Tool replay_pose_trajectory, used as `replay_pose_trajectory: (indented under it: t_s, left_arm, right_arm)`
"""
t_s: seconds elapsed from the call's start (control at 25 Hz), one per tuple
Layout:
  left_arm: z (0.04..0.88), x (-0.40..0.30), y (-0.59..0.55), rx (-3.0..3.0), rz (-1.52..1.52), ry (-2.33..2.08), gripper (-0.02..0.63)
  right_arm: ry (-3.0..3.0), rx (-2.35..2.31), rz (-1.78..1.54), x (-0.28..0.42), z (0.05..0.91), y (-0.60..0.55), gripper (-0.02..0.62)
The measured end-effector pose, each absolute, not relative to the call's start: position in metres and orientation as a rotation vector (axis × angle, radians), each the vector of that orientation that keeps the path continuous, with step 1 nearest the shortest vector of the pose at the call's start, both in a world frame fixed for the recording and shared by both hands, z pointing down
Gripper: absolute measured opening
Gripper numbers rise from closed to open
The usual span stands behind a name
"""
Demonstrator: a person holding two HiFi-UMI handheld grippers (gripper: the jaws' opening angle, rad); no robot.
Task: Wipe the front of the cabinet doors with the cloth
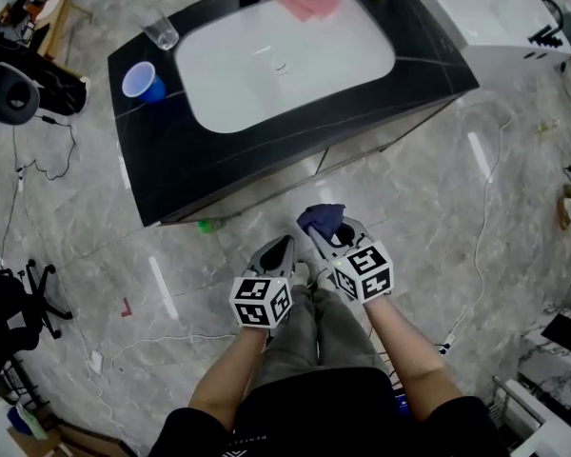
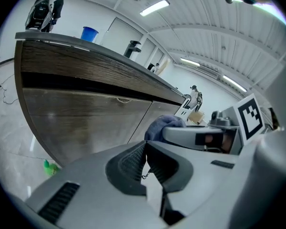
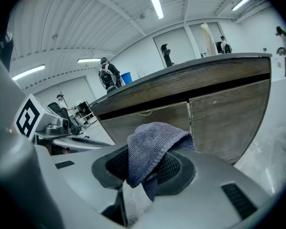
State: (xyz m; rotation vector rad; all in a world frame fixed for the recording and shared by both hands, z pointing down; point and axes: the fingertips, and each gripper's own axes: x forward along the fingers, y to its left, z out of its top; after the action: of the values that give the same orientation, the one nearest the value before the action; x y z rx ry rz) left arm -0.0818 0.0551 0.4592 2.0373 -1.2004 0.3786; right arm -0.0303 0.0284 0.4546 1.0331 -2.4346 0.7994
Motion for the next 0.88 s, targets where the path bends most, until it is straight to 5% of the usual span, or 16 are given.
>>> replay_pose_trajectory:
  t_s: [0.88]
  left_arm:
    - [0.464,-0.071,-0.006,2.031,0.336,-1.263,0.008]
  right_arm:
    - [-2.483,0.991,0.742,-0.023,0.457,-0.039,0.123]
